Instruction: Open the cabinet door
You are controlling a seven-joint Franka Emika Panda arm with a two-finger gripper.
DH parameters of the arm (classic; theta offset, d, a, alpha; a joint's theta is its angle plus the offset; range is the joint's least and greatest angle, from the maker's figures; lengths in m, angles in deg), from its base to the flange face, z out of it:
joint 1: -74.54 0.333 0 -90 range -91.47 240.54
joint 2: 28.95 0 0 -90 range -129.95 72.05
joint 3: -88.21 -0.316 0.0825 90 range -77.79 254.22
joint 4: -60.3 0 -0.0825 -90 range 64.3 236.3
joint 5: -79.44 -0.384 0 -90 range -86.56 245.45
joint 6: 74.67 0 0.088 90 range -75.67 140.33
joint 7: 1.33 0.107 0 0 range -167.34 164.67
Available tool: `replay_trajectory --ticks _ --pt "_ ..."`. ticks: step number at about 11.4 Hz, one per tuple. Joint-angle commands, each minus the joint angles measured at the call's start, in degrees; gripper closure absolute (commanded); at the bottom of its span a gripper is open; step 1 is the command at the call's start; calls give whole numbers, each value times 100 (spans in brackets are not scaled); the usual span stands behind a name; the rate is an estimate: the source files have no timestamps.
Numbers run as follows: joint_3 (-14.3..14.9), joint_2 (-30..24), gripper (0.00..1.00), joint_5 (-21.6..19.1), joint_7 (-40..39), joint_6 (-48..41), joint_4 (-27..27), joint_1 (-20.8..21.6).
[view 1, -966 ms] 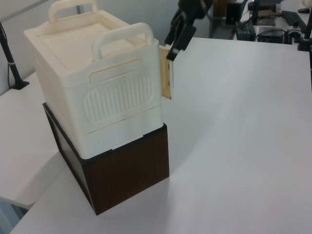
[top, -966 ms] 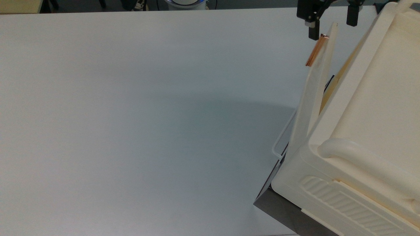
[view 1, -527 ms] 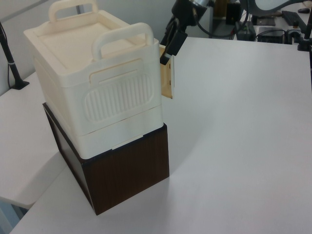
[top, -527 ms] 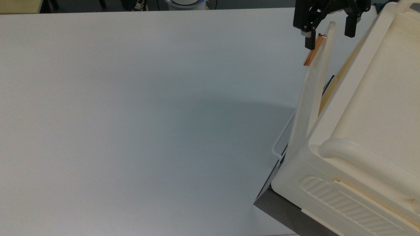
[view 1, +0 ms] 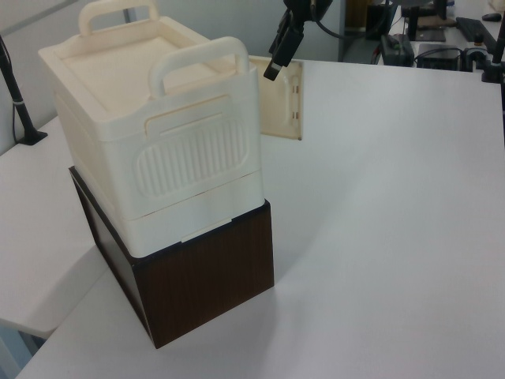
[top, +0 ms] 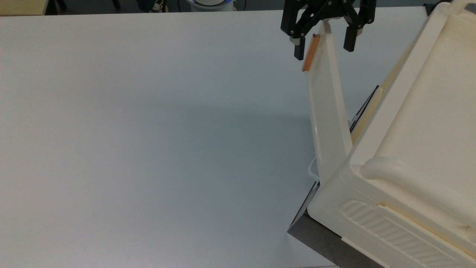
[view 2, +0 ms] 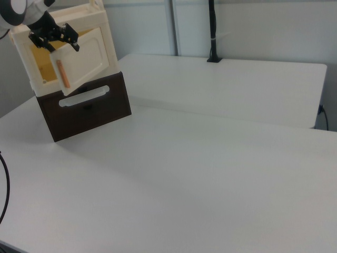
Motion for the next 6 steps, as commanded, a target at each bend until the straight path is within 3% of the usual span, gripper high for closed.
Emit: replay_trajectory --ticks 1,4,6 --pt "5 -211 0 345 77 -189 137 -350" --pt "5 -238 0 741 24 -189 111 -746" --pt "-4 -352 0 777 -124 -180 120 -1053"
